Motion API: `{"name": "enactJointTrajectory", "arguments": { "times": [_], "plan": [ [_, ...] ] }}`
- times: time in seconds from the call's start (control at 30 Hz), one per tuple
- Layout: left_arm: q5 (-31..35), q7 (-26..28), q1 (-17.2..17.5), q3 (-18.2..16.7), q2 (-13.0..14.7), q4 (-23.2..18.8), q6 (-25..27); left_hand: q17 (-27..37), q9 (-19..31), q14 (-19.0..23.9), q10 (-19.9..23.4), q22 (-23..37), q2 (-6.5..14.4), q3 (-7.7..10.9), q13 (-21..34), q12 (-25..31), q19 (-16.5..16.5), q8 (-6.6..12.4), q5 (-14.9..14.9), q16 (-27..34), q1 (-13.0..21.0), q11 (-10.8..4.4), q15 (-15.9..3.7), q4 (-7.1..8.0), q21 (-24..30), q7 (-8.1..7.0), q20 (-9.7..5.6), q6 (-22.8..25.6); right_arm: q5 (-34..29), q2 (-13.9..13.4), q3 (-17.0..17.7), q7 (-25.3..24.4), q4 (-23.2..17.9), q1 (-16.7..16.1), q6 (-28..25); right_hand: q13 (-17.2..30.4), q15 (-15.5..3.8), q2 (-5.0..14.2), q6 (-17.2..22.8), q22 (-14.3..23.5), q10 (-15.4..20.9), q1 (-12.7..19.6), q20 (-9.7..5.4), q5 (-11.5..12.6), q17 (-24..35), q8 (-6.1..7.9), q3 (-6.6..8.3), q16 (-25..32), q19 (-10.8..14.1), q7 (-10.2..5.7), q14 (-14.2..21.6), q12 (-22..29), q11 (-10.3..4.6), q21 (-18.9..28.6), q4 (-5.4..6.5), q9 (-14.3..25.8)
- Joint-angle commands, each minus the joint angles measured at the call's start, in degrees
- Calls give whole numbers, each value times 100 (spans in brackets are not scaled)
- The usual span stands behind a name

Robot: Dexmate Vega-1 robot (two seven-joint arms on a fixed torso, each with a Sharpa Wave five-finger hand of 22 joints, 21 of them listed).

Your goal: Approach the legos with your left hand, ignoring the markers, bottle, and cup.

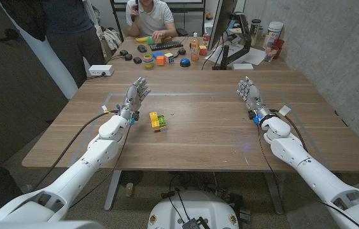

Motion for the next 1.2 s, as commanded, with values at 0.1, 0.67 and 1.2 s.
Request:
{"name": "enactJointTrajectory", "arguments": {
  "times": [0.1,0.67,1.2],
  "plan": [
    [544,-205,136,-527,-372,-50,295,12,7,-55,-43,21,552,38,20,28,53,35,27,34,-3,-1,-4,1,29,-13,14,-41,-1001,904,1050,676,70,-134,-397,28,7,504,1,22,9,-5,-342,23,16,42,43,34,-2,38,-36,33,60,29,-14,27],
    [2058,594,570,-621,-113,-1108,991,4,34,583,446,-7,-76,-72,43,146,210,289,23,128,341,-141,66,-526,38,-1108,927,1047,-1734,1539,1754,1197,291,-25,-532,28,2,500,1,22,4,-7,-344,24,16,42,43,33,-2,34,-39,32,64,30,-15,27],
    [3319,642,726,-374,318,-1836,1505,42,54,778,796,-4,-542,-74,83,237,160,322,-18,100,811,-342,66,-1129,6,-1468,1089,1401,-1956,1746,2029,1407,472,73,-491,28,3,493,-3,22,-2,-9,-343,26,15,41,42,30,-3,35,-45,30,63,29,-16,27]
  ]
}}
